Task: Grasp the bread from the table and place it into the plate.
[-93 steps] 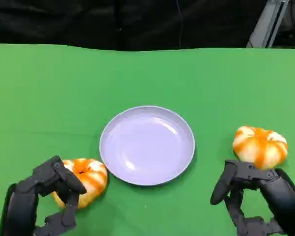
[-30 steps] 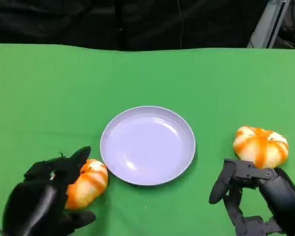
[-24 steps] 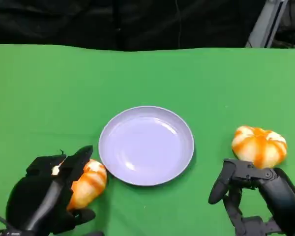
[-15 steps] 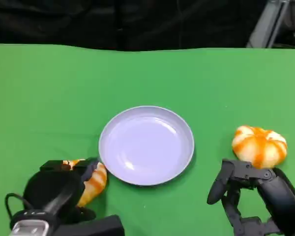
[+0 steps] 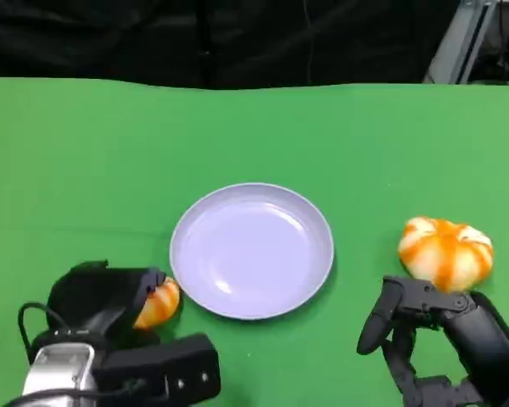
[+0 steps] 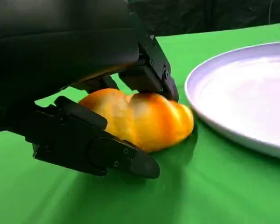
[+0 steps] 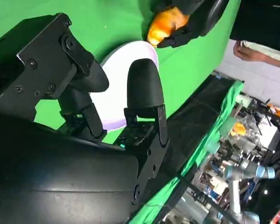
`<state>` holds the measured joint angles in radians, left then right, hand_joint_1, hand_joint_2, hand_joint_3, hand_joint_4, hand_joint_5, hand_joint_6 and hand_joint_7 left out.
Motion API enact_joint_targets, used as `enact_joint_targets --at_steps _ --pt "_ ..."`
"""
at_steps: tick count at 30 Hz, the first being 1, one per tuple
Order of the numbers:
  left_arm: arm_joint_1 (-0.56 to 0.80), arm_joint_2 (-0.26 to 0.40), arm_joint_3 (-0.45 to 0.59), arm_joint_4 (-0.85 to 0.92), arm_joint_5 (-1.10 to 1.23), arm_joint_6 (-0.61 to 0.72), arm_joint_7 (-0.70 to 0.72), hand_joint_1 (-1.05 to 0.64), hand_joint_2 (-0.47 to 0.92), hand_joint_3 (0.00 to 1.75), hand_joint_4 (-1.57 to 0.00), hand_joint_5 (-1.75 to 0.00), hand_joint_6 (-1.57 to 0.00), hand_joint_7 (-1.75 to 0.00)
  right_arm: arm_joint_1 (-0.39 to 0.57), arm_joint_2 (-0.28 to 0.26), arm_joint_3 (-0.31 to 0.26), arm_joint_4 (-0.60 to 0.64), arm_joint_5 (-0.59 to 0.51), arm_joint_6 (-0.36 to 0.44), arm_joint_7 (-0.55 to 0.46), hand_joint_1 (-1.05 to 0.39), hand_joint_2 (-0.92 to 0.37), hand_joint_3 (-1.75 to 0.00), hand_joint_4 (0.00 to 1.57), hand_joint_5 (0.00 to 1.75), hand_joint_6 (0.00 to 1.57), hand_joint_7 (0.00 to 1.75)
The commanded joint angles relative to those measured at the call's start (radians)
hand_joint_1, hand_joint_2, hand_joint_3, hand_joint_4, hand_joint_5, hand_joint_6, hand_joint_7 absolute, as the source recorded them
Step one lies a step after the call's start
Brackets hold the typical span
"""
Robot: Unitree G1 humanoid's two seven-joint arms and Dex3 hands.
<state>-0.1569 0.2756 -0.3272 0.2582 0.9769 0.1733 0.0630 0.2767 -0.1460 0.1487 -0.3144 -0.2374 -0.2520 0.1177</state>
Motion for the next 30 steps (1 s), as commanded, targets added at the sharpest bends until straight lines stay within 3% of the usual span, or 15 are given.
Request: enact_joint_targets --at_steps 1,6,7,8,9,10,11,14,18,20,21,25,30 --pt "0.002 0.021 -0.016 0.079 -0.024 0.023 0.018 -0.38 0.92 0.14 -0.60 -1.09 -0.95 -0.17 -0.001 -0.009 -0.006 -0.006 0.006 0.005 0.000 0.10 -0.34 -1.41 0.83 1.67 0.80 1.30" --pt "-0.011 0.028 -0.030 0.100 -0.040 0.020 0.040 -0.37 0.92 0.12 -0.61 -1.11 -0.97 -0.18 -0.001 -0.010 -0.005 -0.002 0.004 -0.002 -0.002 0.11 -0.34 -1.40 0.82 1.68 0.80 1.31" --pt "0.017 0.023 0.005 0.098 -0.083 -0.061 0.163 -0.37 0.92 0.12 -0.61 -1.11 -0.97 -0.18 0.004 -0.008 -0.004 -0.009 0.007 0.002 -0.002 0.11 -0.34 -1.41 0.82 1.68 0.80 1.31" --pt "0.042 0.019 0.033 0.085 -0.115 -0.118 0.258 -0.30 0.92 0.21 -0.69 -1.41 -1.01 -0.41 0.008 -0.007 -0.004 -0.013 0.012 0.003 -0.001 0.11 -0.34 -1.41 0.82 1.68 0.80 1.31" --pt "0.062 0.017 0.054 0.068 -0.138 -0.156 0.323 -0.27 0.90 0.19 -0.74 -1.61 -0.94 -0.60 0.010 -0.007 -0.004 -0.014 0.015 0.000 0.000 0.12 -0.34 -1.41 0.82 1.68 0.80 1.31" --pt "0.075 0.016 0.070 0.054 -0.157 -0.185 0.374 -0.27 0.90 0.14 -0.76 -1.68 -0.94 -0.62 0.009 -0.008 -0.005 -0.012 0.016 -0.002 0.000 0.12 -0.34 -1.41 0.82 1.68 0.80 1.31" --pt "0.078 0.015 0.077 0.049 -0.162 -0.202 0.414 -0.24 0.89 0.11 -0.76 -1.71 -0.96 -0.63 0.007 -0.010 -0.006 -0.010 0.013 -0.003 -0.001 0.12 -0.34 -1.41 0.83 1.68 0.80 1.32" --pt "0.096 0.015 0.096 0.024 -0.183 -0.239 0.484 -0.18 0.89 0.18 -0.79 -1.74 -0.87 -1.02 0.007 -0.007 -0.006 -0.009 0.012 0.003 -0.004 0.12 -0.34 -1.40 0.82 1.68 0.80 1.32" --pt "0.128 0.021 0.116 -0.034 -0.217 -0.275 0.486 -0.19 0.90 0.23 -0.78 -1.75 -0.84 -1.10 0.007 -0.009 -0.006 -0.006 0.010 -0.006 -0.007 0.13 -0.34 -1.40 0.83 1.69 0.79 1.32" --pt "0.143 0.026 0.123 -0.070 -0.216 -0.282 0.491 -0.20 0.76 0.40 -0.78 -1.74 -0.87 -1.06 0.007 -0.008 -0.006 -0.010 0.007 -0.002 -0.008 0.12 -0.34 -1.41 0.82 1.68 0.80 1.32" --pt "0.149 0.026 0.126 -0.083 -0.214 -0.282 0.493 -0.21 0.66 0.60 -0.78 -1.73 -0.87 -1.08 0.007 -0.007 -0.006 -0.012 0.006 0.000 -0.008 0.12 -0.34 -1.41 0.82 1.68 0.79 1.32" --pt "0.143 0.021 0.133 -0.103 -0.192 -0.349 0.595 -0.21 0.46 0.99 -0.81 -1.74 -0.80 -1.32 -0.004 -0.008 -0.005 -0.002 0.007 -0.004 -0.007 0.12 -0.33 -1.42 0.83 1.68 0.79 1.32" --pt "0.089 0.009 0.105 -0.111 -0.186 -0.409 0.594 -0.21 0.40 1.18 -0.82 -1.72 -0.82 -1.27 -0.008 -0.010 -0.007 0.011 0.015 -0.015 -0.005 0.12 -0.33 -1.44 0.83 1.68 0.80 1.33"
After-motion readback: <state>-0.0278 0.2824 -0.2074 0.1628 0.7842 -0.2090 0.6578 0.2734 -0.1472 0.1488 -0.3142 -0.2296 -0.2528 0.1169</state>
